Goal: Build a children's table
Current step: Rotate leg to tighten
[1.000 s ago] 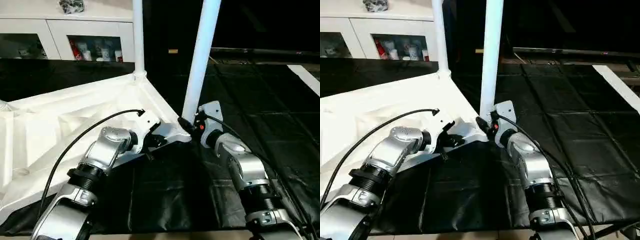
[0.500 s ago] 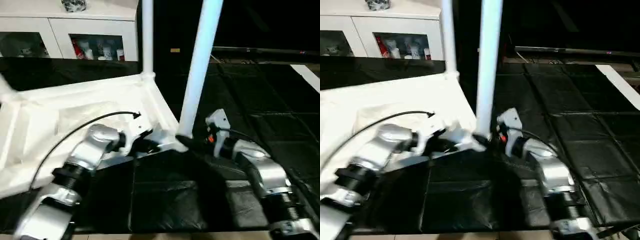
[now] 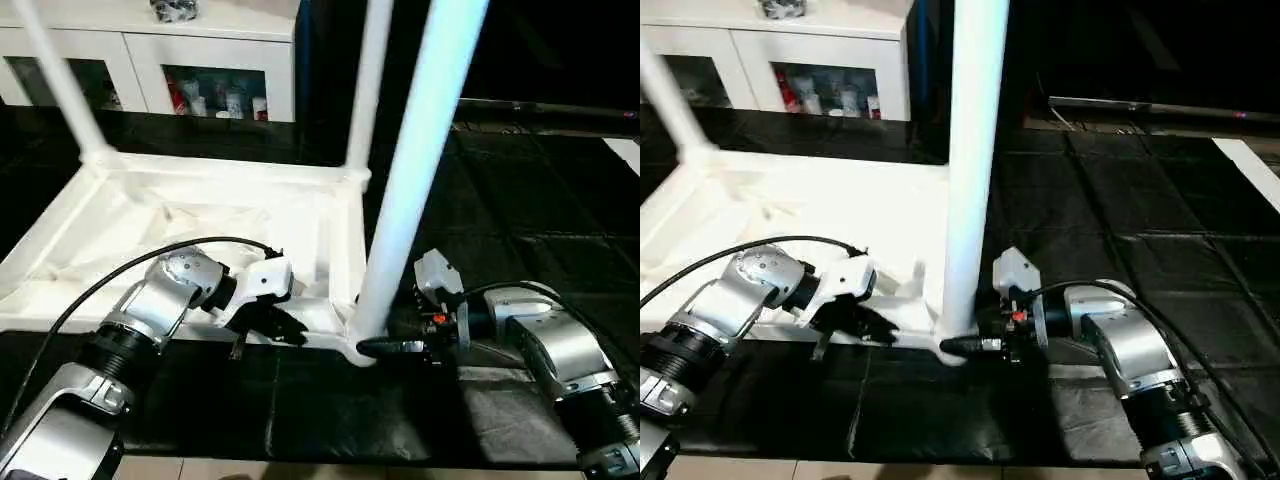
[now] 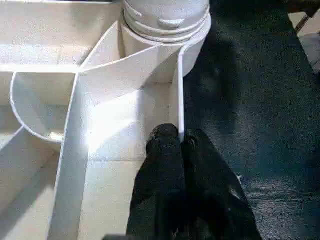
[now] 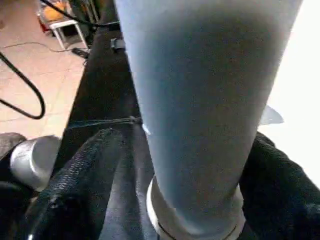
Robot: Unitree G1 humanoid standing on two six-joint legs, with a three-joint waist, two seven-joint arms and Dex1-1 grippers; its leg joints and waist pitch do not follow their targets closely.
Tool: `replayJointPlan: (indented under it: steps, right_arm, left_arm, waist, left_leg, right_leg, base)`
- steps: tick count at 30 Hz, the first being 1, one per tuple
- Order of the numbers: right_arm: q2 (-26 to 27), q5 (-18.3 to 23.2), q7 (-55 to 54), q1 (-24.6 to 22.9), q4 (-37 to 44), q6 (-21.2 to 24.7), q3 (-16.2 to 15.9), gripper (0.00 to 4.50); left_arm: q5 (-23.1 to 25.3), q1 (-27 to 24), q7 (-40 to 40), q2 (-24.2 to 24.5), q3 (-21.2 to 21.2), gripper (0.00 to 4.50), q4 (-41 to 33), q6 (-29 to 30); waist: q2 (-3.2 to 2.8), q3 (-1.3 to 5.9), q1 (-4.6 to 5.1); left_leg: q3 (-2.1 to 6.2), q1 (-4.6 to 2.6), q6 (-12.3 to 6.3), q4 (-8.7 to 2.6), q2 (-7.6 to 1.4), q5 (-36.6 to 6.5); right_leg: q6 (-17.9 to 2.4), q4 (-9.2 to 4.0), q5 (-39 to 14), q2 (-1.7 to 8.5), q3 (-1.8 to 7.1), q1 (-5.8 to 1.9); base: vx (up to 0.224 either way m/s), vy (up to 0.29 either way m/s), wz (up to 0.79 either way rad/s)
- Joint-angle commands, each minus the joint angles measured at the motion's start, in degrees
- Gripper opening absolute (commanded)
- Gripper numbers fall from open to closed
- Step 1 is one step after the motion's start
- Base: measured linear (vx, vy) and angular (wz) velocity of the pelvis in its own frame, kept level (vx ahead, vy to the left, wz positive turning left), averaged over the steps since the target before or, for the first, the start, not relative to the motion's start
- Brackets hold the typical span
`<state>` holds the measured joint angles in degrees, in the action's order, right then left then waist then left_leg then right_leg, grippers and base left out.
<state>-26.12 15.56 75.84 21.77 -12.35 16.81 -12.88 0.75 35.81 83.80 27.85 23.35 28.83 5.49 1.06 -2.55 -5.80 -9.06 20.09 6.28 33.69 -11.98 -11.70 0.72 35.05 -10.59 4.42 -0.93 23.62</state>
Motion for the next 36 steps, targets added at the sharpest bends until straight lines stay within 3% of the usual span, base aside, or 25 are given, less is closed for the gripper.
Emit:
replayJointPlan:
  steps: [1, 6, 8, 15, 16, 17, 20, 23, 24, 26, 29, 30, 33, 36]
  right_arm:
    - [-0.66, 0.81, 1.42, -0.11, 0.09, 0.59, -0.45, 3.22]
    - [-0.99, 0.91, 2.88, 0.45, -1.00, 0.72, -0.99, 2.85]
    - [-1.05, 0.60, 3.18, 0.63, -1.81, 0.33, -1.15, 2.60]
    - [-0.36, 0.68, 3.27, 0.51, -1.81, 0.86, -1.77, 2.16]
    - [-0.23, 0.70, 3.20, 0.43, -1.87, 0.80, -1.77, 2.13]
    - [0.00, 0.71, 3.07, 0.32, -2.04, 0.62, -1.75, 2.09]
    - [0.80, 1.14, 1.85, -0.58, -1.35, 0.94, -1.41, 2.04]
    - [4.91, -0.44, -7.88, -1.78, -0.95, 0.69, 0.47, 2.02]
    - [6.75, -1.43, -12.45, -1.83, -1.19, 0.91, 1.26, 2.01]
    - [9.98, -0.76, -17.72, -1.22, -2.58, 2.33, 3.47, 1.98]
    - [12.89, -0.28, -21.94, -0.49, -4.00, 3.49, 4.98, 1.97]
    - [14.71, -1.24, -24.88, 0.30, -5.12, 3.43, 4.98, 1.97]
    - [18.40, -3.92, -31.66, 2.46, -7.72, 3.28, 4.83, 1.97]
    - [22.84, -7.16, -42.81, 5.65, -11.68, 4.33, 5.99, 1.96]
  left_arm:
    - [0.37, -0.22, 2.24, -0.13, 1.92, 0.00, -1.18, -1.50]
    - [0.77, 0.44, 2.47, 0.18, 1.86, 0.00, -0.04, -2.30]
    - [1.32, 0.65, 2.09, 0.11, 2.03, 0.00, 0.70, -2.88]
    - [2.13, 0.92, -0.38, -0.66, 1.73, 0.00, 1.62, -2.43]
    - [2.32, 0.98, -1.03, -0.88, 1.63, 0.00, 1.85, -2.17]
    - [2.55, 1.07, -2.05, -1.21, 1.43, 0.00, 2.20, -1.57]
    - [1.96, 0.98, -4.17, -2.22, 0.31, 0.00, 2.41, 0.68]
    - [0.42, 1.10, -7.46, -4.19, -1.65, 0.00, 1.72, 5.43]
    - [0.02, 1.32, -9.40, -5.24, -2.43, 0.00, 1.39, 7.58]
    - [-0.41, 1.68, -12.36, -7.26, -3.39, 0.00, 1.34, 10.31]
    - [-0.74, 2.20, -16.00, -9.86, -4.50, 0.00, 1.99, 12.77]
    - [-0.57, 2.78, -19.35, -11.90, -5.50, 0.00, 2.97, 14.30]
    - [-0.28, 4.22, -26.79, -15.67, -7.67, 0.00, 5.37, 15.97]
    - [-0.53, 6.01, -35.59, -19.78, -10.80, 0.00, 7.51, 17.41]
  waist:
    - [0.00, 3.30, 0.23]
    - [-0.26, 3.47, 0.16]
    - [0.01, 3.49, 0.16]
    - [0.00, 3.46, -0.29]
    - [0.27, 3.41, -0.26]
    - [0.06, 3.32, -0.34]
    - [0.67, 3.11, -0.30]
    - [0.49, 2.93, -0.27]
    - [0.32, 2.81, 0.00]
    - [0.61, 2.86, 0.56]
    - [0.58, 2.94, 1.31]
    - [-0.33, 3.04, 1.54]
    - [0.05, 3.11, 2.40]
    - [-0.06, 3.40, 2.63]
  left_leg:
    - [-1.03, -0.07, -2.51, -4.02, -0.58, -8.47]
    - [-1.03, -0.04, -2.60, -3.86, -0.51, -7.19]
    - [-1.09, 0.01, -2.72, -3.81, -0.48, -7.25]
    - [-1.09, -0.08, -2.45, -3.84, -0.51, -7.36]
    - [-1.11, -0.04, -2.49, -3.86, -0.52, -7.51]
    - [-1.10, -0.12, -2.30, -3.93, -0.55, -8.22]
    - [-1.14, -0.18, -1.79, -4.15, -0.62, -9.98]
    - [-1.06, -0.24, -1.17, -4.38, -0.65, -10.49]
    - [-0.73, -0.06, 0.01, -4.68, -0.39, -12.26]
    - [-0.62, -0.01, 0.66, -4.81, -0.35, -12.97]
    - [-0.54, 0.22, 0.93, -4.79, -0.23, -12.86]
    - [-0.48, 0.13, 0.75, -4.73, -0.17, -12.07]
    - [-0.66, 0.34, 0.89, -4.45, 0.15, -11.21]
    - [-0.61, 0.43, 0.82, -4.24, 0.32, -8.54]
  right_leg:
    - [-15.41, -3.18, -4.85, 2.13, 1.14, -3.27]
    - [-15.68, -2.94, -2.49, 2.05, 1.06, -3.33]
    - [-15.93, -2.94, -2.30, 2.00, 1.01, -3.36]
    - [-15.60, -2.96, -3.11, 2.02, 1.04, -3.33]
    - [-15.50, -3.02, -3.58, 2.02, 1.03, -3.34]
    - [-15.27, -3.16, -5.15, 2.08, 1.05, -3.22]
    - [-14.09, -3.68, -10.05, 2.28, 1.19, -3.14]
    - [-13.10, -3.91, -12.65, 2.39, 1.34, -2.86]
    - [-11.54, -4.25, -17.12, 2.46, 1.21, -2.95]
    - [-9.94, -4.54, -19.82, 2.40, 1.17, -2.90]
    - [-9.99, -4.52, -19.31, 2.35, 1.13, -2.94]
    - [-10.34, -4.44, -17.31, 2.26, 1.16, -2.92]
    - [-11.31, -4.46, -14.73, 2.02, 1.07, -3.02]
    - [-11.87, -4.22, -11.24, 1.94, 1.07, -3.32]
  base:
    - [0.000, 0.000, 0.00]
    - [0.000, 0.000, 0.00]
    - [0.000, 0.000, 0.00]
    - [0.000, 0.000, 0.00]
    - [0.000, 0.000, 0.00]
    - [0.000, 0.000, 0.00]
    - [0.000, 0.000, 0.00]
    - [0.000, 0.000, 0.00]
    - [0.000, 0.000, 0.00]
    - [0.000, 0.000, 0.00]
    - [0.000, 0.000, 0.00]
    - [0.000, 0.000, 0.00]
    - [0.000, 0.000, 0.00]
    - [0.000, 0.000, 0.00]
